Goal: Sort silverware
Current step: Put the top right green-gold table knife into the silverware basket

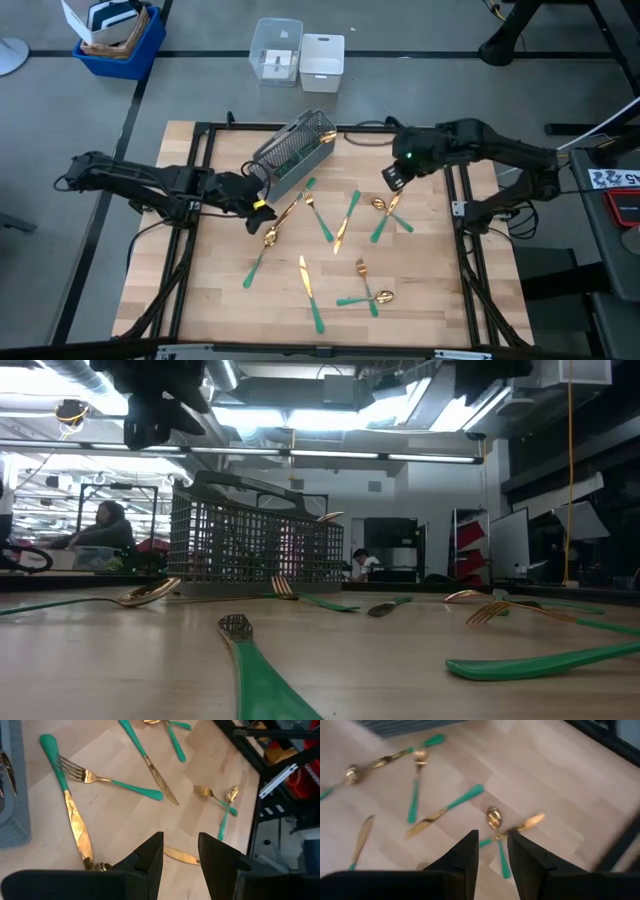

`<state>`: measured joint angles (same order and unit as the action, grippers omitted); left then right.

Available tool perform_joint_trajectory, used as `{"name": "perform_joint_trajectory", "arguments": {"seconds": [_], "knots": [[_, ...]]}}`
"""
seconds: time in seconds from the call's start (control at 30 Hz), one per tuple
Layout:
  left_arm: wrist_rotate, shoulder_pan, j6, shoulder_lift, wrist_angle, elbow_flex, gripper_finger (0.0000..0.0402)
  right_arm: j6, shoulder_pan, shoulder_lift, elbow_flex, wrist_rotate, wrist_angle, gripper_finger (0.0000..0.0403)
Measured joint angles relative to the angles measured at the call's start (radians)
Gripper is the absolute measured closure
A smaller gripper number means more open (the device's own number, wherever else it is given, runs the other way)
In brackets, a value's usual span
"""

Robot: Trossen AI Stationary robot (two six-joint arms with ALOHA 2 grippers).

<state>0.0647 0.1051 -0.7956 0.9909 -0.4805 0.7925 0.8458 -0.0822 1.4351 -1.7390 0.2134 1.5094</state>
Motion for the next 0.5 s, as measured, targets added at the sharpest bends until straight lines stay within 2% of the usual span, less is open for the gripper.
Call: {"name": "perform_joint_trajectory", "arguments": {"seconds": [0.17, 0.4, 0.5], "knots": [[0.000, 0.000, 0.011, 0.039, -0.003, 0.000, 0.0288, 0.206, 0.076, 0.032, 0.056, 0.059, 0.007, 0.0295], [0.000, 0.000, 0.014, 0.084, -0.007, 0.000, 0.0288, 0.492, 0.139, 0.038, 0.306, 0.046, -0.003, 0.0295], [0.000, 0.000, 0.016, 0.094, -0.003, 0.000, 0.0288, 0.573, 0.141, 0.038, 0.413, 0.020, -0.079, 0.0295]]}}
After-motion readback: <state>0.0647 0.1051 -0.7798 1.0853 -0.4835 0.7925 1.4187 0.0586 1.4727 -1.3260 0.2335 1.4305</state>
